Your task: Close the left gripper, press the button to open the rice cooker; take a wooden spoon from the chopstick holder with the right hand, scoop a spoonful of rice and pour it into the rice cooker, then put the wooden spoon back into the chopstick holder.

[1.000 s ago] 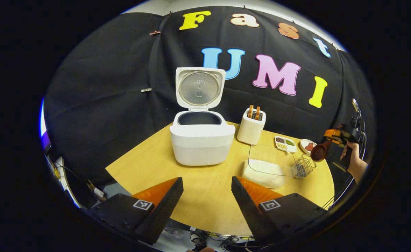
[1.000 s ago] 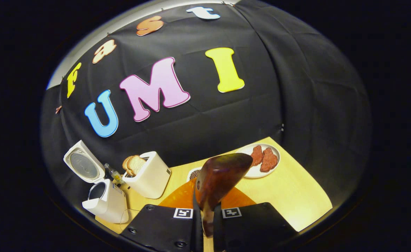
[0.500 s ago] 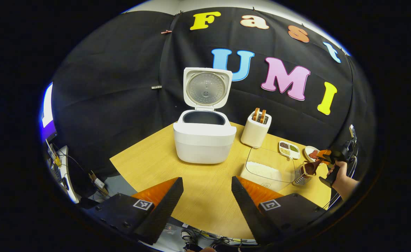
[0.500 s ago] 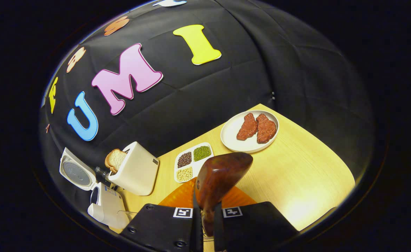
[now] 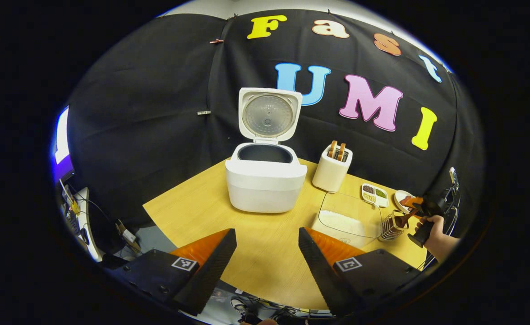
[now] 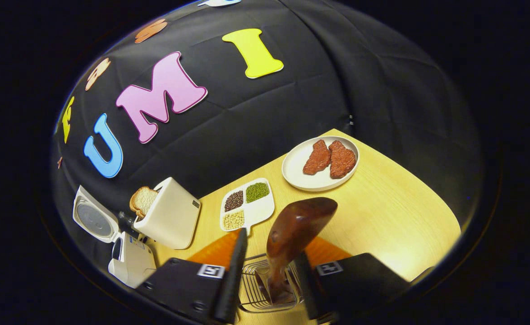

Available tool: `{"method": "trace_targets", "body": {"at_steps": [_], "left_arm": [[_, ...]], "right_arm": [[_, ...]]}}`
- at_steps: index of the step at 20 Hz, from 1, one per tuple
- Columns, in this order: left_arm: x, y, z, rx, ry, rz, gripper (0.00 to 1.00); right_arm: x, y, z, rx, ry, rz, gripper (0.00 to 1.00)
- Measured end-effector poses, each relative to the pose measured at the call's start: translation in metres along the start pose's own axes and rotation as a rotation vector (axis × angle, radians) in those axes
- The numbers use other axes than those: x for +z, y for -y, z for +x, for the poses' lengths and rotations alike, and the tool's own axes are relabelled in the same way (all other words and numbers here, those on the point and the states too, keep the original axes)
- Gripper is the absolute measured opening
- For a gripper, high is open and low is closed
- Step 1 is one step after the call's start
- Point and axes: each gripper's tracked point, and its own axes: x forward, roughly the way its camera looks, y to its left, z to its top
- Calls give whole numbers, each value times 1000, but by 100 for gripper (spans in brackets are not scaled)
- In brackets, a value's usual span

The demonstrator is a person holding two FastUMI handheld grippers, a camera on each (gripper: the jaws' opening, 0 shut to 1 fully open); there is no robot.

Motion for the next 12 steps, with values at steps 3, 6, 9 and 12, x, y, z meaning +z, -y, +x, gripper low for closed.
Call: {"method": "trace_targets", "body": {"at_steps": [3,6,9,12], "left_arm": [[17,4,6,-33,35,12,96],[46,2,15,-50,86,44,96],[84,-1,22,-68,139,29,96],[120,-2,30,-78,194,30,96]], "right_arm": [[7,3,-13,-19,41,-49,87],[15,4,-38,-49,90,-112,99],[24,3,-66,-57,147,-192,98],[29,1,-96,-61,185,-278,98]]}}
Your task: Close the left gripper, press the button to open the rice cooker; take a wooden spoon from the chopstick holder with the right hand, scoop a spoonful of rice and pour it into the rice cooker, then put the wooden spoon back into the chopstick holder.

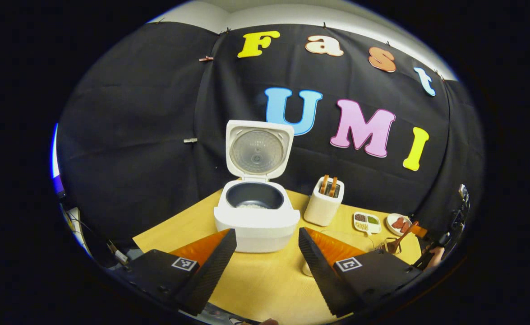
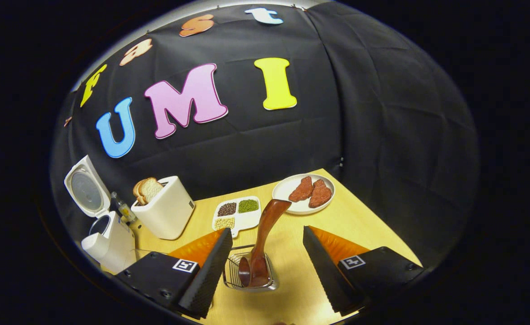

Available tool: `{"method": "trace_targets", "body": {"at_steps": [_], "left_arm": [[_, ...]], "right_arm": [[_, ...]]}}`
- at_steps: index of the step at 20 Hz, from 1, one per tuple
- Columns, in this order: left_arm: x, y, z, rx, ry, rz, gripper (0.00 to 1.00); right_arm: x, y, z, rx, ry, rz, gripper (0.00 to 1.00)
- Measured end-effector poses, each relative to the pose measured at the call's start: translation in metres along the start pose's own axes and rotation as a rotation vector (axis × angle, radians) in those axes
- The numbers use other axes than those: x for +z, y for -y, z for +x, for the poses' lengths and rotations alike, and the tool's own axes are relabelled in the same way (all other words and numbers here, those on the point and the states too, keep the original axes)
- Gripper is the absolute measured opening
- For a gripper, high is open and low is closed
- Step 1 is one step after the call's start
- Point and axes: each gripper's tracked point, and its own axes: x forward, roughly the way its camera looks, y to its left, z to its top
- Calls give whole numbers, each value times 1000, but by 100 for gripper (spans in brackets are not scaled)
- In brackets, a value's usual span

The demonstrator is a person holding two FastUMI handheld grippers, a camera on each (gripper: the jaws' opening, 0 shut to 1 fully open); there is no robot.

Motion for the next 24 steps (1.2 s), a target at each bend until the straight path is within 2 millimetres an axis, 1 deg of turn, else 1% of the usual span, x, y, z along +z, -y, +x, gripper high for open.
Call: {"method": "trace_targets", "body": {"at_steps": [2,5,7,8,11,14,17,20,22,24], "left_arm": [[25,-2,8,-8,37,25,96],[67,-9,24,-1,73,60,96],[96,-12,34,-6,88,74,96],[113,-11,40,-17,102,76,96],[157,-19,60,-19,141,86,96],[188,-24,88,-19,131,108,96],[220,-26,118,-25,146,110,95],[248,-27,152,-31,165,100,95],[263,-30,178,-30,183,119,95],[270,-31,207,-35,188,125,95]], "right_arm": [[6,1,-21,-1,22,-47,98],[15,-2,-55,4,62,-100,98],[19,-11,-77,31,69,-115,98],[20,-13,-85,37,73,-125,98],[28,-22,-108,52,93,-143,98],[39,-35,-131,74,122,-163,99],[52,-42,-150,70,165,-192,98],[61,-50,-168,61,189,-168,98],[66,-51,-180,47,205,-173,98],[71,-52,-191,26,223,-194,99]]}}
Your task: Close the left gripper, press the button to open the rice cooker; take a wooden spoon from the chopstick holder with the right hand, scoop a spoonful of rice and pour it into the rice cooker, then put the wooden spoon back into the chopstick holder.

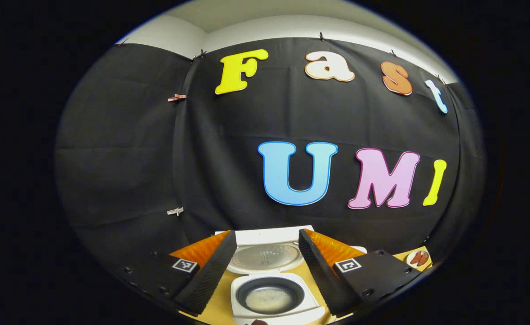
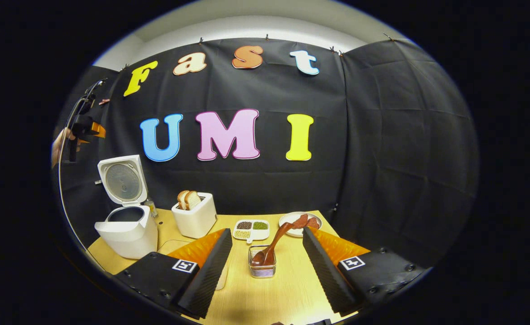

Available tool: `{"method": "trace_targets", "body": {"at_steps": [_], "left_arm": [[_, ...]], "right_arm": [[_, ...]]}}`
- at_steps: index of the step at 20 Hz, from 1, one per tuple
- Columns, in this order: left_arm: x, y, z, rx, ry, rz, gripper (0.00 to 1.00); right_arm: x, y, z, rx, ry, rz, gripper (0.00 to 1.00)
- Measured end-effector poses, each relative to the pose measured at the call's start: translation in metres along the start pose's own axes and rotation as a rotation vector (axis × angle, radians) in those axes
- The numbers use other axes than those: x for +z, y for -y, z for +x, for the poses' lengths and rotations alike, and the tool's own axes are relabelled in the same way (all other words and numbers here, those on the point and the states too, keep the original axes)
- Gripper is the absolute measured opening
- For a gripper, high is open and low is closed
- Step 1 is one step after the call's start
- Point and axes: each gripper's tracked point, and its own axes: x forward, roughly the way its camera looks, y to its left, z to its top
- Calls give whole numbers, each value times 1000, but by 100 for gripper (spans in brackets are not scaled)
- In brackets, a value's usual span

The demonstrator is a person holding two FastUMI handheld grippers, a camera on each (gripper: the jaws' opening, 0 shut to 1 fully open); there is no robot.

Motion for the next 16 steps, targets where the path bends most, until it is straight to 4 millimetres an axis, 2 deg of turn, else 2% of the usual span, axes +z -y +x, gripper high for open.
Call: {"method": "trace_targets", "body": {"at_steps": [3,6,8,12,16], "left_arm": [[-5,2,45,-27,-23,-45,95],[-17,-11,94,-11,-32,-9,95],[-27,-16,120,-12,-52,5,95],[-46,-23,153,5,-84,-13,95],[-76,-14,160,-8,-178,-30,95]], "right_arm": [[6,-2,-18,-24,1,-2,99],[13,-6,-33,-51,3,7,98],[16,-9,-41,-66,3,9,98],[25,-15,-52,-83,16,36,99],[19,-23,-55,-80,10,40,98]]}}
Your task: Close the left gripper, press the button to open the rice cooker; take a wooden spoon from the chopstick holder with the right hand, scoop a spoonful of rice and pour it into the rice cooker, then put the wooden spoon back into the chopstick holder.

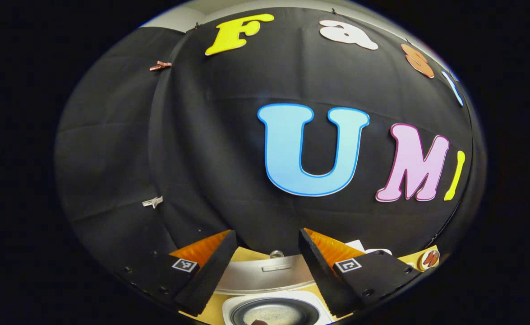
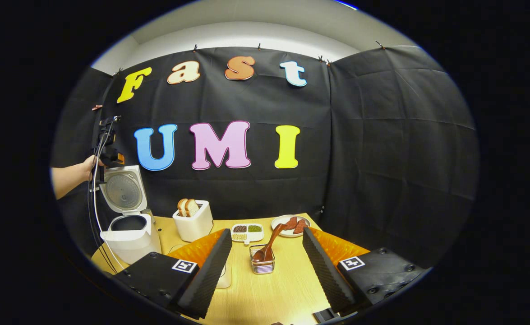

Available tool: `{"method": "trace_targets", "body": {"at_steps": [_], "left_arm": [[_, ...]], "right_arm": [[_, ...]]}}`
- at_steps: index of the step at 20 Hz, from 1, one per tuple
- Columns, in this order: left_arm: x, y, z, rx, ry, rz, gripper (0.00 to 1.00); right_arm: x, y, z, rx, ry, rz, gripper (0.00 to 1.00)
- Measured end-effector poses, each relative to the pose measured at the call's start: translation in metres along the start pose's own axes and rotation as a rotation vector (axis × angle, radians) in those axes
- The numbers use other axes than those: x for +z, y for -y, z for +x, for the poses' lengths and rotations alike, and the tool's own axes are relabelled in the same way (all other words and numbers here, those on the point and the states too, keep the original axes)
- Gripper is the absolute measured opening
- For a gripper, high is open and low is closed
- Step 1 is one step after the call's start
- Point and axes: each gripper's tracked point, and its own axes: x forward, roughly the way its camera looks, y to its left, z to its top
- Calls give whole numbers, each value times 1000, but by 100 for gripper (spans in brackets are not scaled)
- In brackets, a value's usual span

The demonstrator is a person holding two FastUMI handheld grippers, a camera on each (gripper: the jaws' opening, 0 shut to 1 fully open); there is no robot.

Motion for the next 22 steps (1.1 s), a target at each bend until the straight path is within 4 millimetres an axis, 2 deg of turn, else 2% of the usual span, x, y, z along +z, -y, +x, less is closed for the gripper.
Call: {"method": "trace_targets", "body": {"at_steps": [5,10,15,22], "left_arm": [[-9,1,-10,49,-47,4,99],[-33,10,-44,58,-133,-12,99],[-68,18,-82,69,-180,-12,99],[-139,31,-121,77,-239,-25,99]], "right_arm": [[-10,-8,3,39,-24,28,99],[-15,-8,9,75,-35,53,99],[-23,-9,13,131,-61,63,98],[-38,-13,17,183,-106,51,98]]}}
